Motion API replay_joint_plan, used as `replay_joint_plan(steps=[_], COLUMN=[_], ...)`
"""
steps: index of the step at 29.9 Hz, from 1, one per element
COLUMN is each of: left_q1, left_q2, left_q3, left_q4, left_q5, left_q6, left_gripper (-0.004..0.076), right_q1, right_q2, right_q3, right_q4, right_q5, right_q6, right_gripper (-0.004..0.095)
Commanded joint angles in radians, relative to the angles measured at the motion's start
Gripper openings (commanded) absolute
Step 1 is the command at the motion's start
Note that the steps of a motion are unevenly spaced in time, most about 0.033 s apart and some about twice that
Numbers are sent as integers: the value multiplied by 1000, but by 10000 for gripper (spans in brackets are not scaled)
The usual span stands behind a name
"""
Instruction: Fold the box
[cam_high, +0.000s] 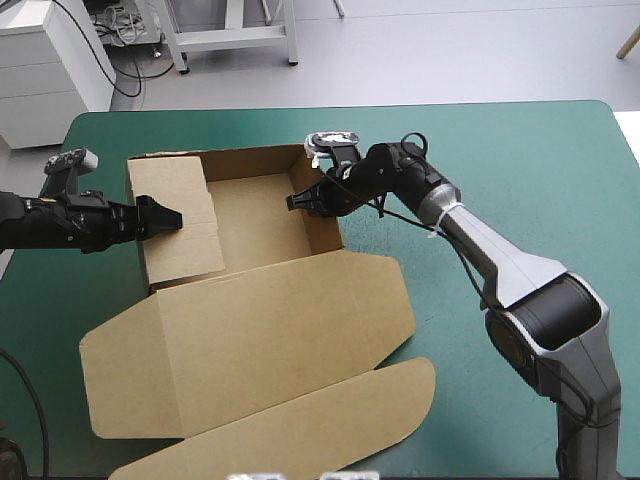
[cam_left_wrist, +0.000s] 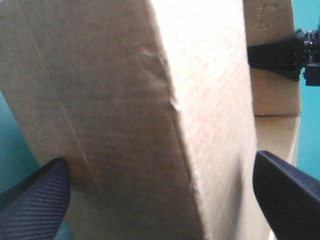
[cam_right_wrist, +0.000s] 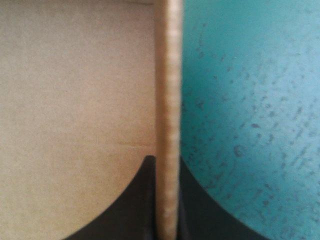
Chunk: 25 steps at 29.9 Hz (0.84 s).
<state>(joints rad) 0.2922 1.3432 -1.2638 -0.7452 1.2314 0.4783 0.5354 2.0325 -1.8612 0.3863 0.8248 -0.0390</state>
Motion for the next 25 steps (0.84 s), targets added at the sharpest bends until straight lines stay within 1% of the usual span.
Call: replay_joint_plan(steps=[1,6,8,12,15,17,20,25], left_q1=[-9,-100,-148,-226,-256,-272,-299,-340], left_q2=[-30,-30,-30,-30,-30,-30,-30,-28], left_q3=[-31,-31,-31,-31,-31,-31,-31,-31], left_q4=[-6,173,243,347,394,404,438,525], left_q5=[45,45,43,16,-7,-19,-40,-52], left_q6=[-59,-156,-203,-344,-440,-478,-544,-630], left_gripper=[692,573,542,532,522,503,480,423], right_q1=[41,80,79,79,79,79,77,77], right_q2=[-62,-62,-62,-62,-62,-62,-62,-62], right_q3=[-28,-28,-28,-28,-28,-28,-28,-28], right_q4=[-18,-116,-121,-136,-182,-214,-232,-204], right_q5=[-75,-79,-69,-42,-22,-13,6,44], right_q6=[27,71,82,92,131,164,195,201], right_gripper=[-14,-14,-14,-14,-14,-14,-15,-16])
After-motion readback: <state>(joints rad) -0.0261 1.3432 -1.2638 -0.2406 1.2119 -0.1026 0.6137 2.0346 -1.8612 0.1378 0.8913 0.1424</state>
